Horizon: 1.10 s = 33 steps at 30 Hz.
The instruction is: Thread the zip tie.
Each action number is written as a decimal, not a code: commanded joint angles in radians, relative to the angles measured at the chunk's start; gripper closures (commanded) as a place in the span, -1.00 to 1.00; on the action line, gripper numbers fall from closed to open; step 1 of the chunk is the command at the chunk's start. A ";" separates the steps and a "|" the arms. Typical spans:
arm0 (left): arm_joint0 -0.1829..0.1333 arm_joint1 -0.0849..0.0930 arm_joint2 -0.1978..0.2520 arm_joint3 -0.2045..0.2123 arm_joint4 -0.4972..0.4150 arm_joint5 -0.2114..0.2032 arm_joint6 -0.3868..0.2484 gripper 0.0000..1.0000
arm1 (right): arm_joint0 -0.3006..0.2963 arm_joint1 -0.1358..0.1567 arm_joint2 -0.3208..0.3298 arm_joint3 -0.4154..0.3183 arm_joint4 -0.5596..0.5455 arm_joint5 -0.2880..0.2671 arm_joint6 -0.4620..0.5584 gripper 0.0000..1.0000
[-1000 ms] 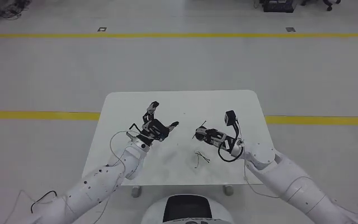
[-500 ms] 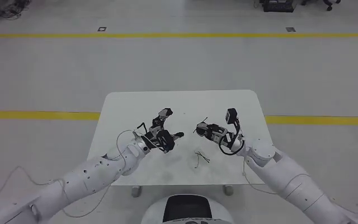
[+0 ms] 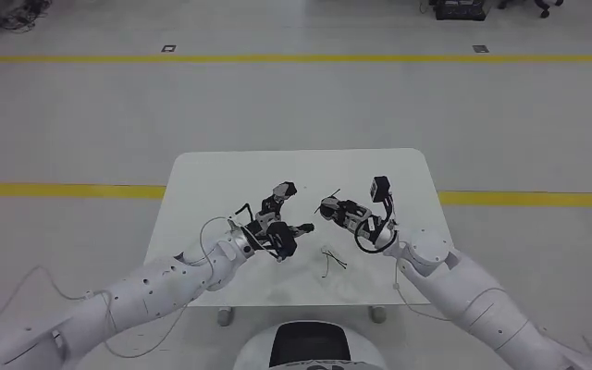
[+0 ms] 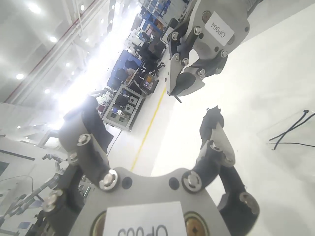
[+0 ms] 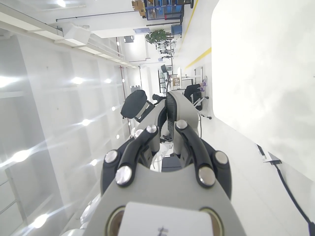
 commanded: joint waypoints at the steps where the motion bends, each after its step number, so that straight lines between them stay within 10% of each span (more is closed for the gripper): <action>1: 0.001 0.000 -0.001 0.000 0.000 -0.001 -0.001 -1.00 | 0.000 0.000 0.000 0.000 0.001 0.001 0.001 1.00; 27: -0.092 -0.002 0.039 0.023 0.000 -0.035 -0.026 -1.00 | -0.033 -0.032 0.021 -0.054 -0.065 0.059 -0.125 1.00; 33: -0.099 -0.004 0.039 0.034 0.000 -0.057 -0.023 -0.14 | -0.040 -0.046 0.028 -0.058 -0.063 0.077 -0.146 1.00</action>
